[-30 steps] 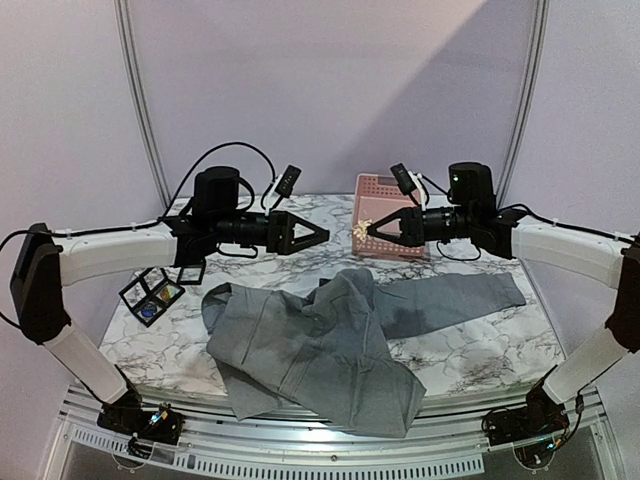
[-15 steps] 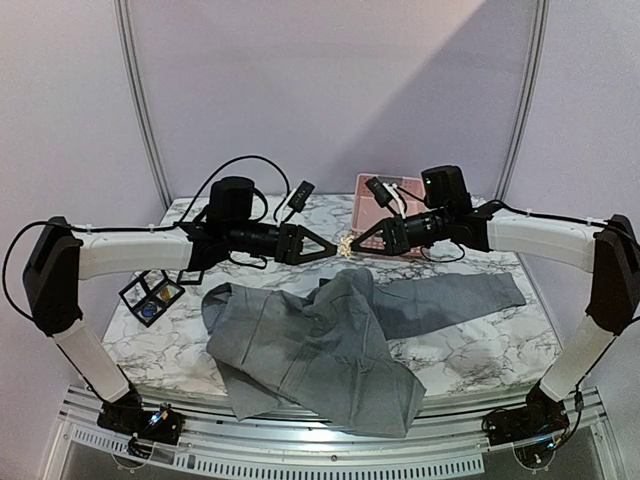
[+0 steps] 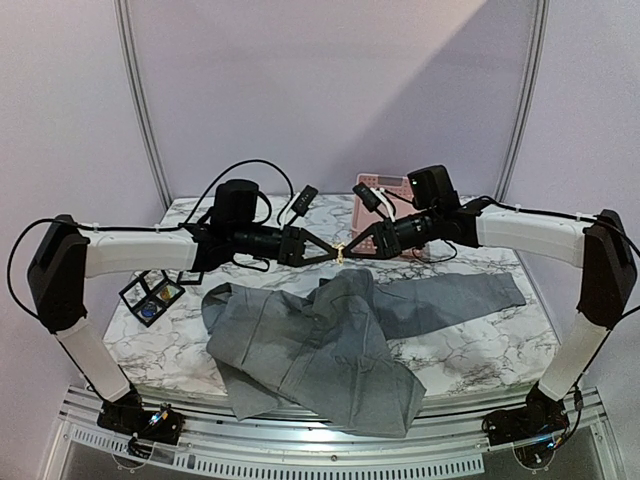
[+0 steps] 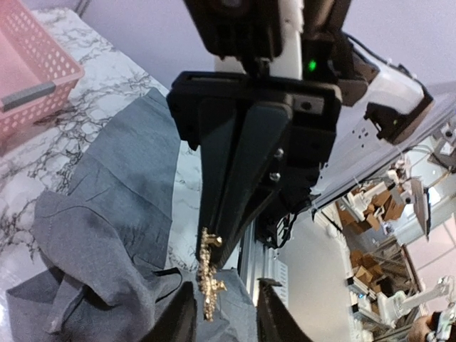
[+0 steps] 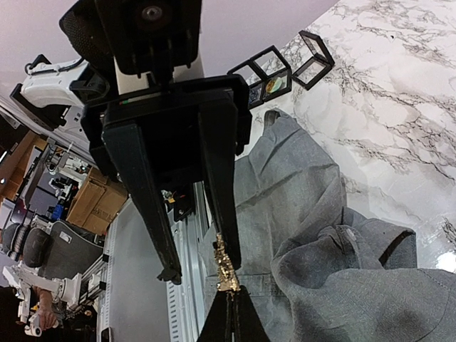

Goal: Remove the brooch from the garment

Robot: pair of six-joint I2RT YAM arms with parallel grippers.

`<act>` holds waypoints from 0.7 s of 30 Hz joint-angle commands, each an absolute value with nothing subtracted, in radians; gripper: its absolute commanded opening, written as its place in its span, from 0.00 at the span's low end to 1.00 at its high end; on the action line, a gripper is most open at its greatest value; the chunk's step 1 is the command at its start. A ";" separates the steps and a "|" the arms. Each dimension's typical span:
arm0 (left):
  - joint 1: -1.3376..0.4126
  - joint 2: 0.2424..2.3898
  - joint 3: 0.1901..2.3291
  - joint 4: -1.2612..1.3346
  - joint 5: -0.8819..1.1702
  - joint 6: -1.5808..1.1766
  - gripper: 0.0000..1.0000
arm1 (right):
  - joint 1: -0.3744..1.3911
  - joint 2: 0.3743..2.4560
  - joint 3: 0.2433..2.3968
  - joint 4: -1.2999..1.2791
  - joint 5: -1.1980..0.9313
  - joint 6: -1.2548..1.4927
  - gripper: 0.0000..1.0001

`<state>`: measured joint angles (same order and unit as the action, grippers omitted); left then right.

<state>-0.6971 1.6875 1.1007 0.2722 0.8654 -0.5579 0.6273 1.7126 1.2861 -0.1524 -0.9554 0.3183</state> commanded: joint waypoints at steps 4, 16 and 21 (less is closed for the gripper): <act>-0.710 1.711 1.126 0.285 0.884 -0.561 0.14 | 0.636 1.730 1.313 -0.193 -0.951 0.287 0.00; -0.709 1.720 1.127 0.302 0.902 -0.575 0.00 | 0.641 1.704 1.287 -0.171 -0.862 0.268 0.03; -0.699 1.706 1.121 0.333 0.920 -0.589 0.00 | 0.642 1.603 1.190 -0.033 -0.770 0.280 0.29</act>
